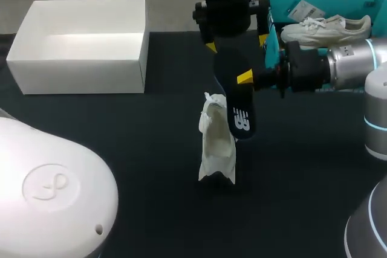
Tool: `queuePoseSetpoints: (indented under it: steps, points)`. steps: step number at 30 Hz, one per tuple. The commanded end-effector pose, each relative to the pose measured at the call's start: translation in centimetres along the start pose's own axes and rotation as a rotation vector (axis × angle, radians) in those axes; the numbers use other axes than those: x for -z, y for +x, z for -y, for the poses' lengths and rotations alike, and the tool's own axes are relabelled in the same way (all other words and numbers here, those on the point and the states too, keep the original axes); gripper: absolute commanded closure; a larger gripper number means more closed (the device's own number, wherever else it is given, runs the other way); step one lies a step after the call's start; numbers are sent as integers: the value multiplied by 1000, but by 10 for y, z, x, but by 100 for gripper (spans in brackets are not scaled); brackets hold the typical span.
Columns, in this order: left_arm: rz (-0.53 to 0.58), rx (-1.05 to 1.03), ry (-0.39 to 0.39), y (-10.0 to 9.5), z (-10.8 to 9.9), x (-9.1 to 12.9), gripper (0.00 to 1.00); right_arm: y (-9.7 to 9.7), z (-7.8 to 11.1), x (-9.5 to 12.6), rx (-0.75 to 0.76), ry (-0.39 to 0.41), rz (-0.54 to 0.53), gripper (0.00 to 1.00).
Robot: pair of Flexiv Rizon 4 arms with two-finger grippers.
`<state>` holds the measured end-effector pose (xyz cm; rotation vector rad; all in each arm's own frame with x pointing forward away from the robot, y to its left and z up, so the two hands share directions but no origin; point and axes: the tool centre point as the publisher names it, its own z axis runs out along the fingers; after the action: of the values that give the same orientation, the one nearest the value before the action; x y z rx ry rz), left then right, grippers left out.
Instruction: Take the shoe out of the shoebox, open the shoe tongue, remove and reinsert the insole, then place the shoe into the shoebox
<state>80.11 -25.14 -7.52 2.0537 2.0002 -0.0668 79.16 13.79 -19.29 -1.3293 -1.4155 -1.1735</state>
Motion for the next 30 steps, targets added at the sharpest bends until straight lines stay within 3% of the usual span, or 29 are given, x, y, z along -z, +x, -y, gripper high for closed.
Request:
queuePoseSetpoints:
  steps: [1, 13, 25, 30]
  points:
    - [-117, -4, 1, -3, -1, 6, 0, -3, 2, -3, -1, -10, -6, 100]
    - [-58, 9, 17, 4, 2, 9, 0, -2, 1, 1, 1, -11, 1, 100]
    - [474, 65, 85, 42, 13, 6, 0, 4, -1, 13, 3, -16, 17, 100]
    - [629, 11, 100, 54, 15, 5, 0, 5, -1, 19, 5, -21, 24, 100]
